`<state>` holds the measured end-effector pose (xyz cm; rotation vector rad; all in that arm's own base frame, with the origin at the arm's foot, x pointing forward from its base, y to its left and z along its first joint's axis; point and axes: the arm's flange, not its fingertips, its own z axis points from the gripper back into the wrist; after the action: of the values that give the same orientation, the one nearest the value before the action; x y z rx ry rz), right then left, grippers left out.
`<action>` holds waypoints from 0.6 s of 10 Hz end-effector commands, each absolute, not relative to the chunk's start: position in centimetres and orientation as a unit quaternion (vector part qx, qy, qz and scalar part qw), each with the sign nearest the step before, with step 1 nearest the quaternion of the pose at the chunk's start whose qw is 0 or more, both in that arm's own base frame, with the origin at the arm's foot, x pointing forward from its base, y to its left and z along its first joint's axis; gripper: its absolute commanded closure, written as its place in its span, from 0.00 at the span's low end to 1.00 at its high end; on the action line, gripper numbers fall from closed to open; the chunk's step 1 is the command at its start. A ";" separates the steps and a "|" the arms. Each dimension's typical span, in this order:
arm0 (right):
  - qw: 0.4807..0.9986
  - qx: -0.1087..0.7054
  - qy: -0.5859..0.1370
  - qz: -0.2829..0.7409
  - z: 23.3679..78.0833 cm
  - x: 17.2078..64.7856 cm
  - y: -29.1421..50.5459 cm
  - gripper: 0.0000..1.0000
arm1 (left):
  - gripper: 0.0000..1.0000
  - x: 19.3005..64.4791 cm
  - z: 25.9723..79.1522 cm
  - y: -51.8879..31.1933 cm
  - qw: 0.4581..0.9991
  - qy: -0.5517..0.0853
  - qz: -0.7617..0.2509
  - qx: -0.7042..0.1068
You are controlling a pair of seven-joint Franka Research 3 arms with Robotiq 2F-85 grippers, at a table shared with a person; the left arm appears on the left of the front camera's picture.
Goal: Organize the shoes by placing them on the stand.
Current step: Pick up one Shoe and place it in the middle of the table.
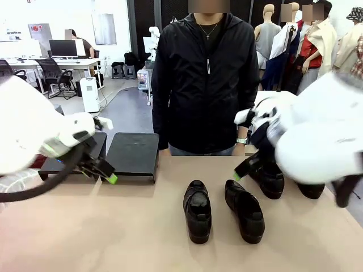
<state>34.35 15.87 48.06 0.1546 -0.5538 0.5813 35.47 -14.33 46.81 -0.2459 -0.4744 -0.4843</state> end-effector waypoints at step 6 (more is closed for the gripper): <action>0.947 0.134 -0.253 0.144 57.0 13.8 3.3 0.00 | 0.00 16.7 51.8 -3.6 0.935 -0.196 -0.224 -0.193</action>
<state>15.40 5.91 60.36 0.2603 -0.4886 0.3679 19.46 -4.91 58.36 -0.3885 -0.3784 -0.5002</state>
